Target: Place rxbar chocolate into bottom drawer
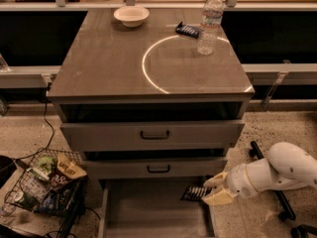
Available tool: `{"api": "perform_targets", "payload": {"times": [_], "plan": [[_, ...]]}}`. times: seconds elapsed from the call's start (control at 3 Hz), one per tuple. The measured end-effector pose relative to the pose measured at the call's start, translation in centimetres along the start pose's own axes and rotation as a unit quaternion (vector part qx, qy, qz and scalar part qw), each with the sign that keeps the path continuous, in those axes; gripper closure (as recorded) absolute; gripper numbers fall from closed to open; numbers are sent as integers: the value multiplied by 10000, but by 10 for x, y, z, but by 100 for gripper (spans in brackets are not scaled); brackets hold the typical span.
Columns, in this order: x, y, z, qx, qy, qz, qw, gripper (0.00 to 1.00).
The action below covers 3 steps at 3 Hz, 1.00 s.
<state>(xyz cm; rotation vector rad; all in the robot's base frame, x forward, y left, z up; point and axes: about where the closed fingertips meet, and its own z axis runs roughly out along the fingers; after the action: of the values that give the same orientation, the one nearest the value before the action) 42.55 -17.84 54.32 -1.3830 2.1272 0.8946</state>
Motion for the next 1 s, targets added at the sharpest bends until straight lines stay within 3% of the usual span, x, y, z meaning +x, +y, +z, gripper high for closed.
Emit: {"api": "perform_targets", "payload": {"times": [0.33,0.67,1.0], "plan": [[32,-18,58,-373,-290,221,9986,100],[32,-18,58,-375,-291,221,9986,100],[46,-28,78,-539,-405,369,9970,100]]}}
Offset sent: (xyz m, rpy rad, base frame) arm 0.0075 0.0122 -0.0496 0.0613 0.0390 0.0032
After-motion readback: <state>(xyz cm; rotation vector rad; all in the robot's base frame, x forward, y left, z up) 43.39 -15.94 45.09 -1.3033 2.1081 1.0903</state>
